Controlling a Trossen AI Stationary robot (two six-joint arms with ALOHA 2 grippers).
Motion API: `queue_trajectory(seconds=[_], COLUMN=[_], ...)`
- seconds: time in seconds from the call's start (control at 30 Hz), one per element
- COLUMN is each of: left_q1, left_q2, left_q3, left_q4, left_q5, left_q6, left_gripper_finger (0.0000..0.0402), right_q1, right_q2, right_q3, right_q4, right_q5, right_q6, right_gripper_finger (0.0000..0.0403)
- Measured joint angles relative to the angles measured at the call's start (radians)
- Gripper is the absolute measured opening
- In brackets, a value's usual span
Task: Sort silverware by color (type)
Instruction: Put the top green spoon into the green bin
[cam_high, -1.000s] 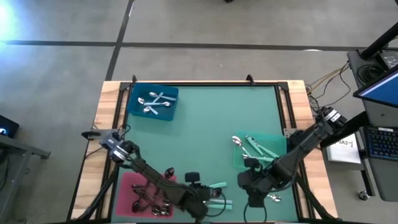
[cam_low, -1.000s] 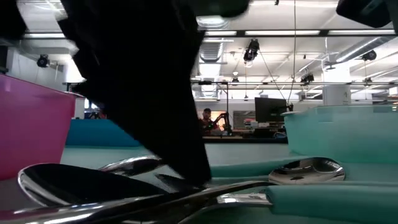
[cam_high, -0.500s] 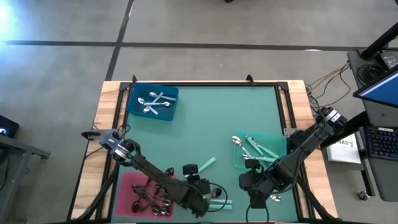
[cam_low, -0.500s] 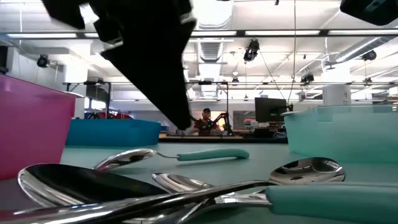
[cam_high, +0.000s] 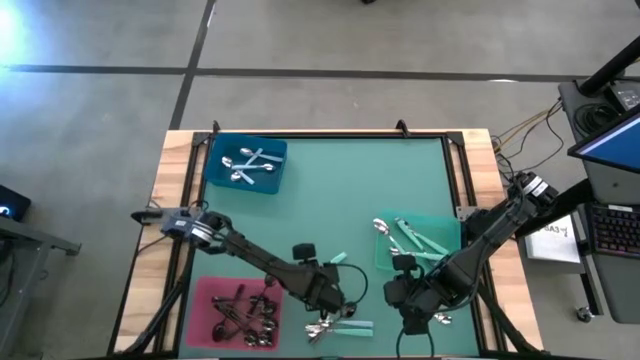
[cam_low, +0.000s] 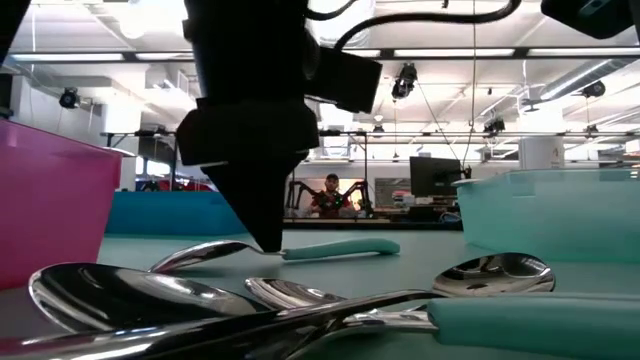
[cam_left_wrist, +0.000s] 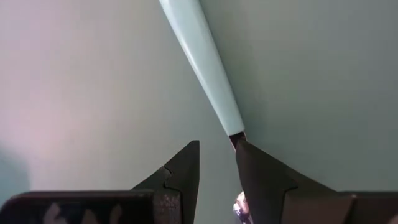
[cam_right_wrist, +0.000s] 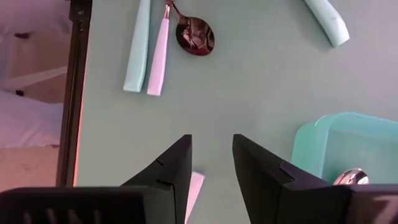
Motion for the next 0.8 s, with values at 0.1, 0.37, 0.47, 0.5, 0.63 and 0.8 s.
queue_trajectory(seconds=[0.1,0.37,0.47,0.5,0.63,0.8], left_q1=[0.012,0.041,0.056,0.061,0.071,0.071], left_q2=[-0.003,-0.013,-0.028,-0.032,-0.057,-0.078], left_q3=[-0.015,-0.016,-0.018,-0.019,-0.023,-0.022], left_q4=[0.025,0.075,0.075,0.074,0.056,0.055], left_q5=[0.039,0.175,0.210,0.213,0.251,0.271], left_q6=[0.016,0.083,0.103,0.109,0.112,0.127], left_gripper_finger=[0.0093,0.0093,0.0093,0.0093,0.0094,0.0094], right_q1=[-0.002,-0.011,-0.013,-0.013,-0.013,-0.013], right_q2=[0.000,0.000,0.000,0.000,0.000,0.000], right_q3=[0.000,0.000,0.000,0.000,0.000,0.000], right_q4=[-0.001,-0.003,-0.003,-0.003,-0.005,-0.017], right_q5=[0.000,0.001,0.001,0.001,0.000,0.000], right_q6=[-0.024,-0.049,-0.045,-0.044,-0.043,-0.044], right_gripper_finger=[0.0108,0.0100,0.0101,0.0102,0.0105,0.0100])
